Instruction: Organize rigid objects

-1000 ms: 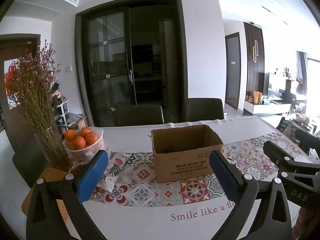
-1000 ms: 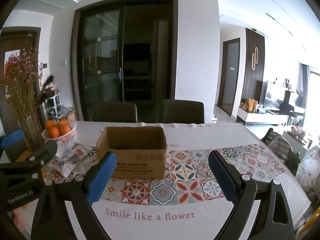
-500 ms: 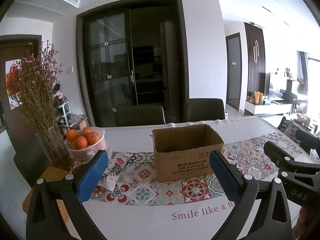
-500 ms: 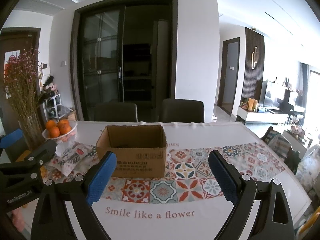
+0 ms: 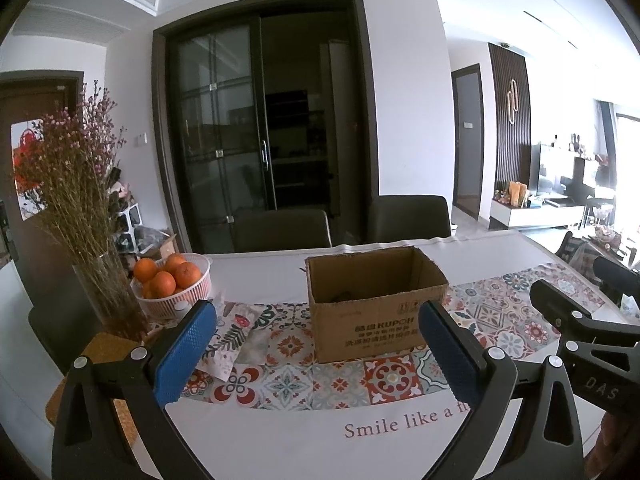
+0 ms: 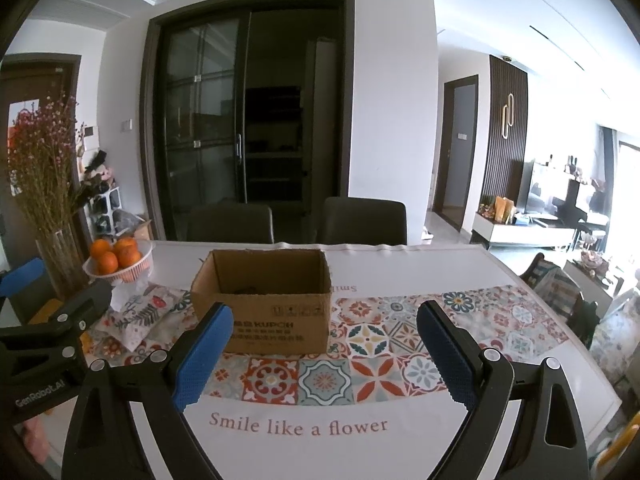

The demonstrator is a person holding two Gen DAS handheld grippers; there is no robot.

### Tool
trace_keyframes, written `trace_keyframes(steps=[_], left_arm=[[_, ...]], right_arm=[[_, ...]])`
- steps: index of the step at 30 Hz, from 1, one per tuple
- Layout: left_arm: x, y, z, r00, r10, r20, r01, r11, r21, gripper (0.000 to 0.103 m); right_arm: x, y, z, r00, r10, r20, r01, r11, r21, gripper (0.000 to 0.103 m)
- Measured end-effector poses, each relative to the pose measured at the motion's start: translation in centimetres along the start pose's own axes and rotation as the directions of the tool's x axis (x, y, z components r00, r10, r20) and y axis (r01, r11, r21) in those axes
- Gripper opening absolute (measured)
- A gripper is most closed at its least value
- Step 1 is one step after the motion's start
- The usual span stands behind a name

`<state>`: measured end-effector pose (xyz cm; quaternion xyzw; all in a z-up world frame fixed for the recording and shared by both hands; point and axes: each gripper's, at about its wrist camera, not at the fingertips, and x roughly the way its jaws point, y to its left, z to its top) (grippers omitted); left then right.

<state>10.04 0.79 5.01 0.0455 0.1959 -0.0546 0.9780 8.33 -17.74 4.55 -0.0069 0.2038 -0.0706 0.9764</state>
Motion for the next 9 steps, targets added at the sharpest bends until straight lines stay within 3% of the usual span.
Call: trace_keyframes(steps=[9], left_arm=[[-0.23,0.04,0.02,1.0,-0.002,0.005,0.002,1.0,-0.001,0.103]], right_arm=[[-0.07,-0.16,0.0,1.0,0.004,0.001,-0.004,1.0,0.0,0.094]])
